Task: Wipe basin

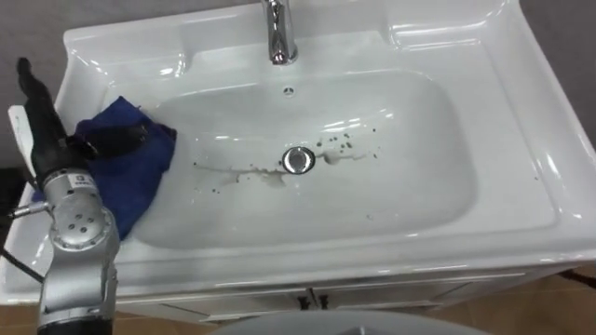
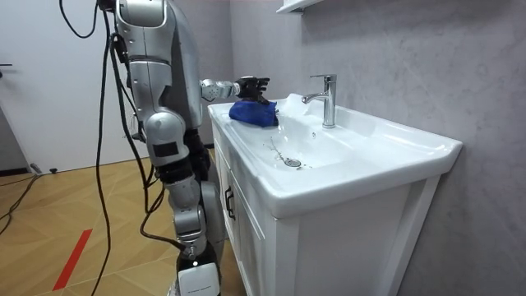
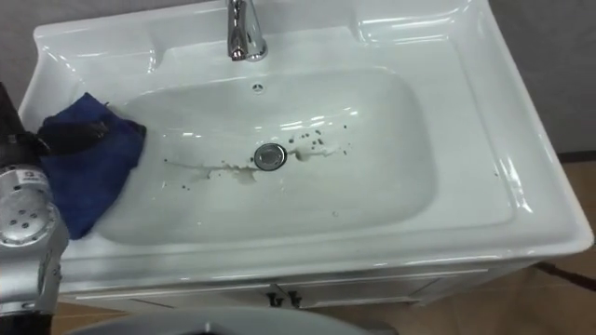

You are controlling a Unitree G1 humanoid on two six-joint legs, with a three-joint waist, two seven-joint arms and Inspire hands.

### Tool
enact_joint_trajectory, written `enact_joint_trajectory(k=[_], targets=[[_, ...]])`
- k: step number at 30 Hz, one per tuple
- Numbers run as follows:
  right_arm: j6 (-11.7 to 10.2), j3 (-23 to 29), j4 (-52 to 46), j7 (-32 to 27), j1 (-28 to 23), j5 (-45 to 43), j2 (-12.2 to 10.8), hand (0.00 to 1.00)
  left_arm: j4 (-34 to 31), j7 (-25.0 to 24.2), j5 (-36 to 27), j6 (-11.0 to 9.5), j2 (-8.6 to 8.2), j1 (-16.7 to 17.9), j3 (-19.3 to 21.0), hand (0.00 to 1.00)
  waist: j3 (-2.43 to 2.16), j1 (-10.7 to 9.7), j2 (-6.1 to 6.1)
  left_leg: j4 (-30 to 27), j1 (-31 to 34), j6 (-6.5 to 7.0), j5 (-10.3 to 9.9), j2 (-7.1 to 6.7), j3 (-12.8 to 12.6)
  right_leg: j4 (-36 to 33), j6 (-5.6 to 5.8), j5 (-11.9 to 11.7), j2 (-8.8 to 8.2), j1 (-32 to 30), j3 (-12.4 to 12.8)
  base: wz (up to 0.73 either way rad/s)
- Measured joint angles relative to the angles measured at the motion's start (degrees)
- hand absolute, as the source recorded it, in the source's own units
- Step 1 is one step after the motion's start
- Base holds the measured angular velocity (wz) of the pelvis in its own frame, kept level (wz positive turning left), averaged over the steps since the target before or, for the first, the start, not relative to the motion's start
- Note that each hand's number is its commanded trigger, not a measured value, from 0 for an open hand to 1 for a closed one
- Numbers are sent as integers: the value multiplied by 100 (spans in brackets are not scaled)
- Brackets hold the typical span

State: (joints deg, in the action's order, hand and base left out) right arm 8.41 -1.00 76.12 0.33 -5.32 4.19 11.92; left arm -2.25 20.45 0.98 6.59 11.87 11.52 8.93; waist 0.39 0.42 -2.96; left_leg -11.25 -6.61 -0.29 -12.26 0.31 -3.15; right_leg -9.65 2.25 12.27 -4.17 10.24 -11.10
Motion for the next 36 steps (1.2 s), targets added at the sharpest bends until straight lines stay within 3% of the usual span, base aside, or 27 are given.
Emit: enact_joint_trajectory(k=[7,16,21,28,36], targets=[[-95,-22,-93,-22,-32,47,5,0,129,-218,-30,0,-138,34,-470,0,8,-97,39,-5,-70,-2,-2,7,8,-8,-1,-1,4,70,0,0],[-110,-17,-110,-17,-32,83,-1,0,211,-489,-29,0,-189,121,-476,0,-20,-162,64,-12,-91,-1,-1,4,0,1,-2,-1,6,73,11,0],[-145,9,-102,-89,-37,104,-13,0,685,-488,57,-103,-223,139,-474,0,-34,-163,42,-9,-99,-1,-1,9,0,2,-3,-2,9,73,8,0],[-145,13,-104,-96,-39,116,-16,0,942,-488,1070,-213,-254,145,-479,0,-47,-166,21,45,-100,-7,-2,24,-7,1,-14,-8,25,69,20,0],[-133,-2,-103,-79,-48,62,21,0,1100,-463,2742,-62,-299,242,-496,0,-87,-158,-36,56,-89,-9,0,39,-112,-7,-17,-10,36,13,120,-6]])
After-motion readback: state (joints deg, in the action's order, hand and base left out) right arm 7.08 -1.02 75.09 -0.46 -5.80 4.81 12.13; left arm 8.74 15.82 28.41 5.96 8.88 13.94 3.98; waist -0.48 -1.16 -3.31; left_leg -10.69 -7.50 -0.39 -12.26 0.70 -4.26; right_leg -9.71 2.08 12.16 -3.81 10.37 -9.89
